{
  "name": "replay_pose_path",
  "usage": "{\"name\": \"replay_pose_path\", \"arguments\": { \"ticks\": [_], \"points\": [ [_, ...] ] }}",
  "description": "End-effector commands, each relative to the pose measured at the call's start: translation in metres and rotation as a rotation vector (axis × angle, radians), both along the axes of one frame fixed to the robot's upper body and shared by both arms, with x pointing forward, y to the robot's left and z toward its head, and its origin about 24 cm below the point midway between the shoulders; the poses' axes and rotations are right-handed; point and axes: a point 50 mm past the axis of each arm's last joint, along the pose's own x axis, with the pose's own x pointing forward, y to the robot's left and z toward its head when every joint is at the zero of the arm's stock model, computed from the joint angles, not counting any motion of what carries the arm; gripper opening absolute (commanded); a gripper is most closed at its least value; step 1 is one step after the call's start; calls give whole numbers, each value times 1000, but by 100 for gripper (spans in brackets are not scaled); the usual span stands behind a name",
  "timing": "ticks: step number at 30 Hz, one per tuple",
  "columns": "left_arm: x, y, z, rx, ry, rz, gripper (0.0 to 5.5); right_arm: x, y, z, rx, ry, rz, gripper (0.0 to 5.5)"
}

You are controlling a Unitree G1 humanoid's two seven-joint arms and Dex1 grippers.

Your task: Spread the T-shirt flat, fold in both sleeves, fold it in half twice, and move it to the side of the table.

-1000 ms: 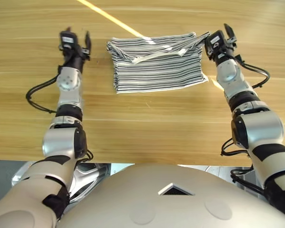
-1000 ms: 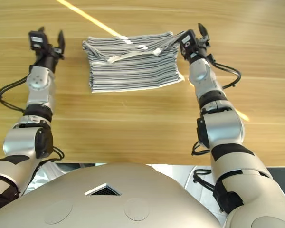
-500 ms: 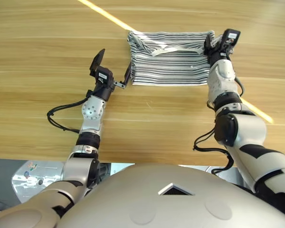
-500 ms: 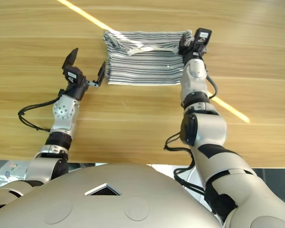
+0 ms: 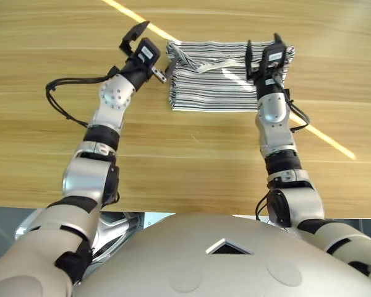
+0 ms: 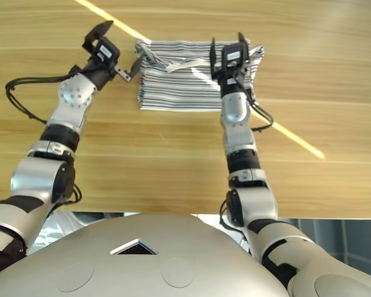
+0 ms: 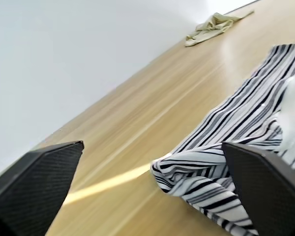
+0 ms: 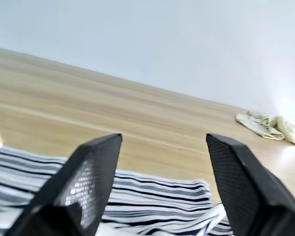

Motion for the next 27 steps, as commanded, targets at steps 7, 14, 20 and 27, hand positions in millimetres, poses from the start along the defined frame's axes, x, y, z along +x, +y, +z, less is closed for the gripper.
{"name": "replay_pose_path", "arguments": {
  "ticks": [7, 14, 20, 27],
  "points": [
    [4, -10, -17, 143, 186, -57, 520, 10, -6, 27, 15, -119, -46, 316],
    [6, -7, -26, 203, 293, 6, 520, 7, -4, 35, 29, -148, -53, 316],
    [-61, 46, -65, 177, 355, -34, 520, -7, -6, 29, 10, -130, -58, 316],
    [-205, 24, -63, -101, 413, -6, 520, -45, -17, -13, -118, 52, -15, 316]
  ]
}}
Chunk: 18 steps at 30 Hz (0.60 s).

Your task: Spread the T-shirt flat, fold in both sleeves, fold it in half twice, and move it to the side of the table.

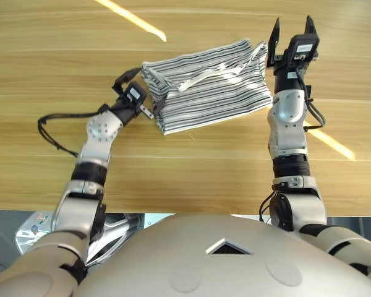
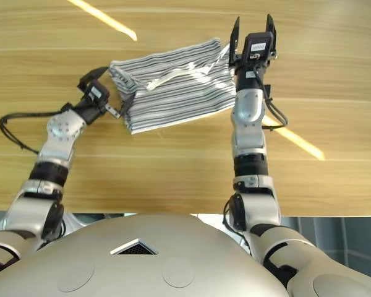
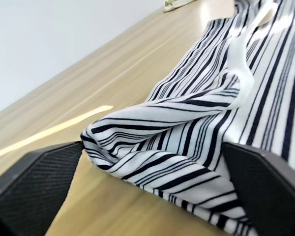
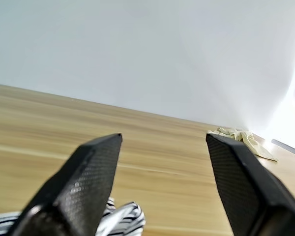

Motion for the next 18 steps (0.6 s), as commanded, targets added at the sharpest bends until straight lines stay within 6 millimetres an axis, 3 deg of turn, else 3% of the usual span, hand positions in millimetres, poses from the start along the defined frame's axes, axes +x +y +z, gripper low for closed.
{"name": "replay_pose_path", "arguments": {
  "ticks": [1, 4, 7, 10, 13, 16, 18],
  "points": [
    [-118, -18, -22, -70, 315, -21, 520, -39, -8, -31, -132, 164, 63, 316],
    [-151, -39, 1, -251, 346, -7, 520, -88, 18, -47, -207, 267, 297, 316],
    [-155, -48, 12, -347, 342, 56, 520, -126, 30, -40, -225, 317, 492, 316],
    [-136, -50, 19, -407, 290, 126, 520, -134, 16, -28, -254, 316, 536, 316],
    [-126, -64, 32, -513, 217, 113, 520, -131, -4, -20, -309, 310, 503, 316],
    [-122, -65, 34, -496, 166, 122, 520, -124, 0, -20, -316, 303, 513, 316],
    [-127, -64, 48, -524, 94, 66, 520, -124, 7, -30, -317, 337, 537, 316]
  ]
}}
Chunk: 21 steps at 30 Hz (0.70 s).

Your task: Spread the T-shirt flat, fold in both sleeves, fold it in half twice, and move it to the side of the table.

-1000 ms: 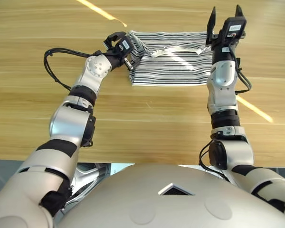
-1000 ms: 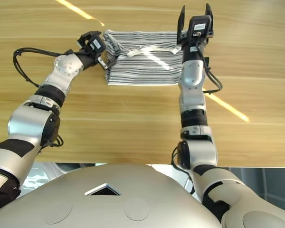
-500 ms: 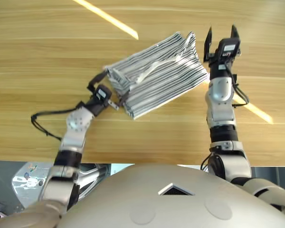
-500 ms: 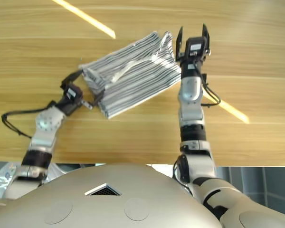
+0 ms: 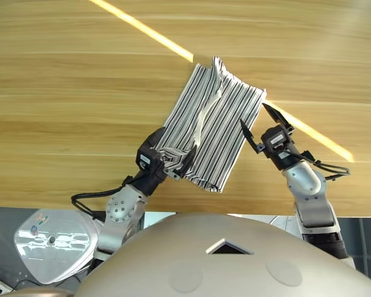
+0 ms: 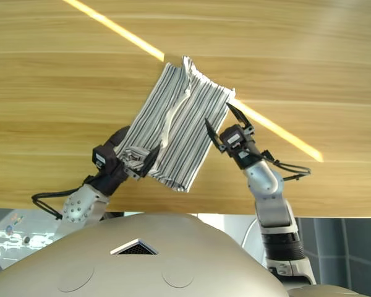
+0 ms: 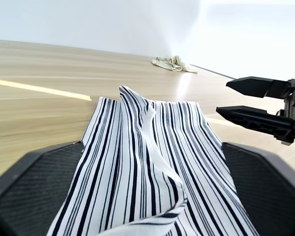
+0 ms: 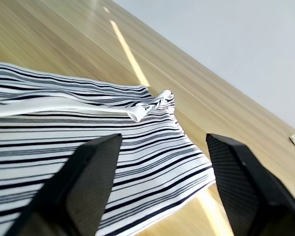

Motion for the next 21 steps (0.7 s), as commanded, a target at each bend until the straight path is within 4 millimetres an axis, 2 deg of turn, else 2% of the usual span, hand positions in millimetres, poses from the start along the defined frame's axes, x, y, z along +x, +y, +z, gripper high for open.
{"name": "replay_pose_path", "arguments": {
  "ticks": [1, 2, 4, 7, 12, 15, 18, 21],
  "points": [
    [-4, 3, 24, -9, -166, -52, 520, 4, 12, -17, -27, 64, 34, 316],
    [-2, 3, 32, -10, -211, -80, 520, 4, 14, -24, -45, 83, 36, 316],
    [17, 2, 33, 72, -238, -133, 520, 8, 18, -38, -79, 115, 29, 316],
    [53, -2, 7, 368, -253, -221, 520, 19, 28, -50, -101, 122, 43, 316],
    [88, -17, -14, 578, -292, -333, 520, 27, 36, -62, -95, 129, 31, 316],
    [108, -13, -31, 737, -282, -392, 520, 25, 39, -65, -84, 135, 37, 316],
    [122, -11, -43, 807, -254, -424, 520, 24, 44, -66, -80, 134, 54, 316],
    [132, -9, -45, 818, -260, -382, 520, 24, 49, -66, -70, 129, 68, 316]
  ]
}}
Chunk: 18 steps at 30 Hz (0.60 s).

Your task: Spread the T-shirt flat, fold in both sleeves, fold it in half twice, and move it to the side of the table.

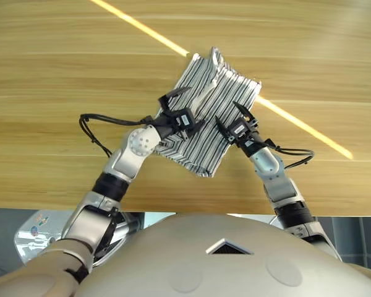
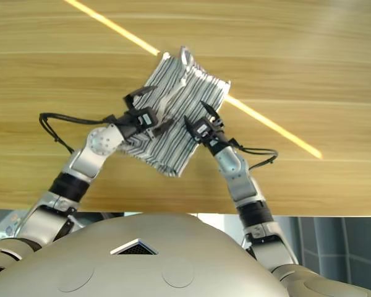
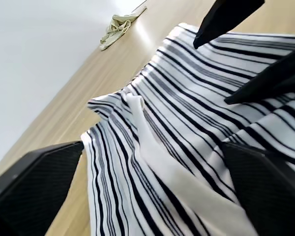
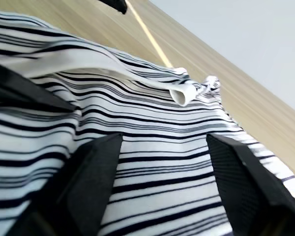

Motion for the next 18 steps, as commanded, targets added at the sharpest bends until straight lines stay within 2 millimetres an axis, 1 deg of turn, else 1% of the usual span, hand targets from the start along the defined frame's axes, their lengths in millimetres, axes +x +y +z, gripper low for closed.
{"name": "replay_pose_path", "arguments": {
  "ticks": [1, 4, 8, 10, 13, 16, 18],
  "points": [
    [2, 14, -17, 76, 32, 74, 520, -9, 4, -13, -24, 70, 26, 316],
    [4, 37, -14, 46, -9, 214, 520, -10, 3, -14, -21, 70, 21, 316],
    [0, 72, -3, -37, -41, 418, 520, -12, 0, -15, -19, 75, 15, 316],
    [-3, 84, 0, -73, -29, 469, 520, -13, 0, -17, -27, 79, 19, 316],
    [-5, 96, 3, -98, -12, 507, 520, -12, -2, -17, -31, 78, 17, 316],
    [5, 115, 8, -140, -18, 611, 520, -13, -2, -19, -31, 78, 16, 316],
    [15, 126, 6, -140, -18, 679, 520, -14, -2, -20, -28, 79, 11, 316]
  ]
}}
